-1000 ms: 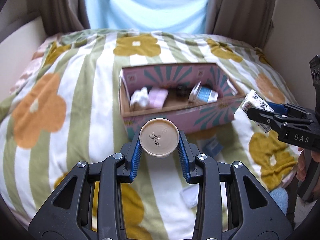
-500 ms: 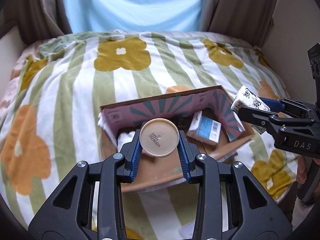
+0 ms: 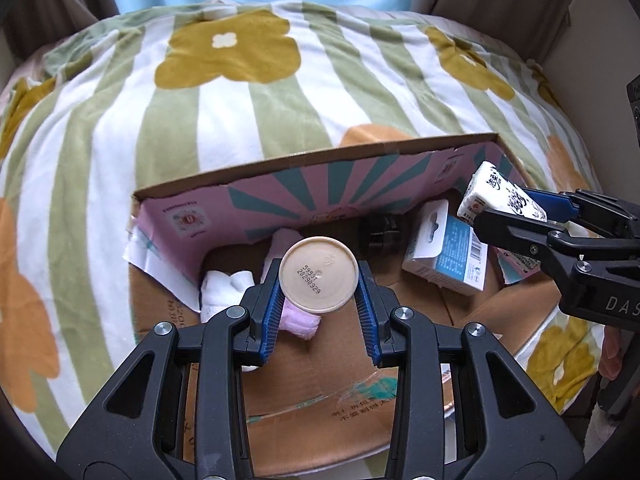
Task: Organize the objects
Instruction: 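Lower the beige jar and tissue pack into the pink box and open both tools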
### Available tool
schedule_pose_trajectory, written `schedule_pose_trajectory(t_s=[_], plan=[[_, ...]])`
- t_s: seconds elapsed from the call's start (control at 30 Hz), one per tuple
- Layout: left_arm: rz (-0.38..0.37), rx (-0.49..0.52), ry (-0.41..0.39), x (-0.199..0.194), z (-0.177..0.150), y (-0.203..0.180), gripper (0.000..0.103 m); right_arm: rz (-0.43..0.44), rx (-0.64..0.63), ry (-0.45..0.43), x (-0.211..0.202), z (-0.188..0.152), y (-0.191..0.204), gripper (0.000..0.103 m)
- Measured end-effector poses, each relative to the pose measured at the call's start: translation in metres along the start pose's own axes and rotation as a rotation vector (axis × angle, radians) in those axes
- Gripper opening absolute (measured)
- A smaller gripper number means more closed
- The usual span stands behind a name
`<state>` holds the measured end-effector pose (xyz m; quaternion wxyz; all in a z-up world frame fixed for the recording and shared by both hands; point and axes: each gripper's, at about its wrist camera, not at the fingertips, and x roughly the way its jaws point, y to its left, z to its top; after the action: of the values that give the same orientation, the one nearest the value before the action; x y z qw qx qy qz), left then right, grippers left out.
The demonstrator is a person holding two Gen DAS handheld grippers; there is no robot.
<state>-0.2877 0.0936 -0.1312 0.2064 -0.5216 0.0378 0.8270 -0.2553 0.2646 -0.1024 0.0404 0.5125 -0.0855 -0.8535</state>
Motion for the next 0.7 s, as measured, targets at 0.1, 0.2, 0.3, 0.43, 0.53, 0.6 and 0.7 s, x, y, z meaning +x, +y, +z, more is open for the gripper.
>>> schedule_pose_trajectory(t_s=[0.1, 0.2, 0.3, 0.43, 0.53, 0.6, 0.7], plan=[[0.009, -0.008, -0.008, -0.003, 0.002, 0.001, 0.031, 0.019, 0.011, -0.002, -0.001, 0.003, -0.001, 0.052], [0.003, -0.008, -0.014, -0.012, 0.006, -0.001, 0.031, 0.018, 0.002, -0.002, -0.006, 0.009, 0.002, 0.054], [0.027, -0.005, -0.021, -0.02, 0.009, -0.003, 0.041, 0.0, 0.019, -0.007, -0.011, 0.013, 0.001, 0.082], [0.115, 0.026, -0.039, -0.025, 0.004, -0.005, 0.103, -0.037, 0.021, -0.038, -0.018, 0.01, -0.002, 0.101], [0.111, 0.021, -0.044, -0.029, -0.001, -0.004, 0.103, -0.048, 0.033, -0.026, -0.021, 0.003, -0.007, 0.101], [0.097, 0.013, -0.049, -0.033, -0.004, -0.003, 0.103, -0.043, 0.046, -0.023, -0.023, -0.001, -0.009, 0.101], [0.1, 0.012, -0.06, -0.04, -0.008, -0.006, 0.103, -0.057, 0.042, -0.027, -0.029, -0.006, -0.008, 0.101]])
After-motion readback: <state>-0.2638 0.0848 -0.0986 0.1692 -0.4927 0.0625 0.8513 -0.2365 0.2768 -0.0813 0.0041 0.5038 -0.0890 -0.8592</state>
